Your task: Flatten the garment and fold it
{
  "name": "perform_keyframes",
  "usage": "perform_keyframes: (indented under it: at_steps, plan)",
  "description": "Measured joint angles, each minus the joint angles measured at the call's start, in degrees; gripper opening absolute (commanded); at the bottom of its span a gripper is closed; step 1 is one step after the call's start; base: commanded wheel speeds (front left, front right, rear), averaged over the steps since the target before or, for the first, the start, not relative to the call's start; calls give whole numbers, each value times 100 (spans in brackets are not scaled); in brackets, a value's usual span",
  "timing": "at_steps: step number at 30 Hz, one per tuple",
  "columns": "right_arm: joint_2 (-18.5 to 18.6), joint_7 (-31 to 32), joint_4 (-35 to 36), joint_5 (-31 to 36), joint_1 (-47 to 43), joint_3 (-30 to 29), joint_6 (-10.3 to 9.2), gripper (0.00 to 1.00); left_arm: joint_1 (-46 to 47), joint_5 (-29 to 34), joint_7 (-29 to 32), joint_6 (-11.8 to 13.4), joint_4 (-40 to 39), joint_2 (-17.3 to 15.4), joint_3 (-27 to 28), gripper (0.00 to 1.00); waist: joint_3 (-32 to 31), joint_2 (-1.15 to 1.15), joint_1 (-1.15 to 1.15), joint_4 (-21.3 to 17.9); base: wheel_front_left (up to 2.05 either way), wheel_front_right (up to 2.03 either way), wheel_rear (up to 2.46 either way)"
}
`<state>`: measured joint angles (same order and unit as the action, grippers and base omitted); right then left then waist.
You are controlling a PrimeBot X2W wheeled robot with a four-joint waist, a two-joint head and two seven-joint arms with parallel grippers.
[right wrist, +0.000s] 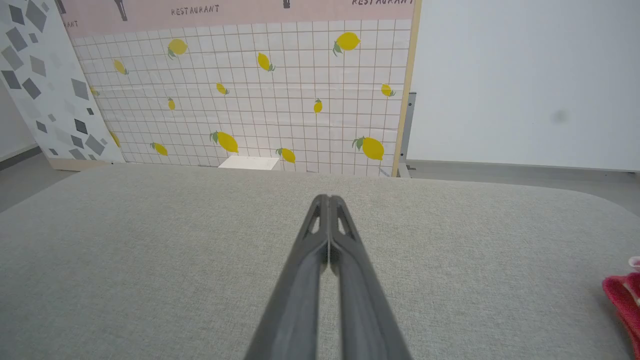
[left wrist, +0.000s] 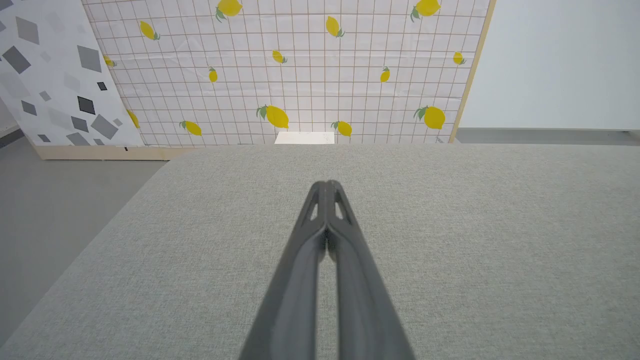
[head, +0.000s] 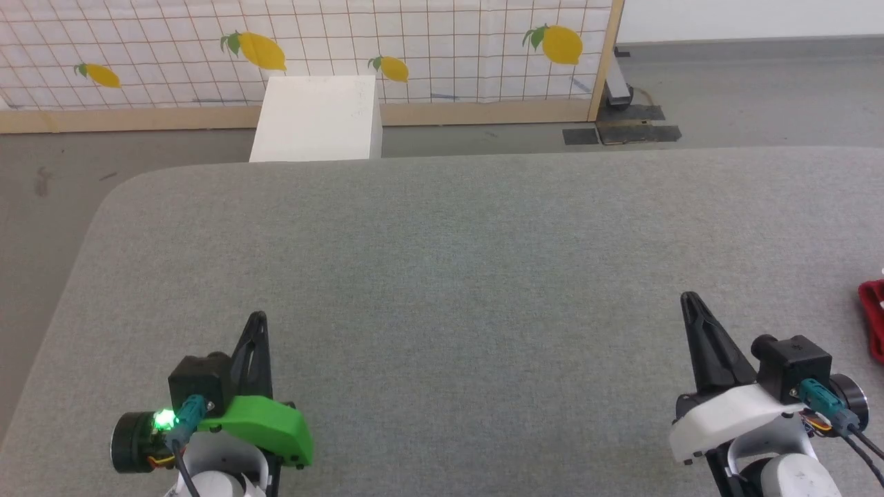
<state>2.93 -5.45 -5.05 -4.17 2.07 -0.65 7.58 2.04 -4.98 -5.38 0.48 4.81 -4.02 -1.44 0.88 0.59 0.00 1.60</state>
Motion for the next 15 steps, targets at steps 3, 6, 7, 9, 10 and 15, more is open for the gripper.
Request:
perform_keyframes:
  at_steps: [3,6,7,9,10,15]
  plan:
    - [0,42,29,22,-7,2,0,0,-5,23,34,0,-29,3,11,0,-6,0,0,-10,0,0,0]
    - [0,77,54,42,-13,5,0,0,-31,47,71,-1,-62,7,20,0,-12,0,0,-21,0,0,0]
    - [0,93,60,54,-15,8,0,0,-37,47,78,-1,-71,7,24,0,-14,0,0,-25,0,0,0]
    - [0,100,81,68,-30,10,0,0,-52,53,112,-1,-93,9,31,0,-17,0,0,-31,0,0,0]
    - [0,118,91,70,-38,11,0,0,-56,63,125,-1,-103,11,34,0,-19,0,0,-35,0,0,0]
    - [0,176,145,100,-69,16,0,0,-58,98,177,-1,-160,21,47,0,-29,0,0,-53,0,0,0]
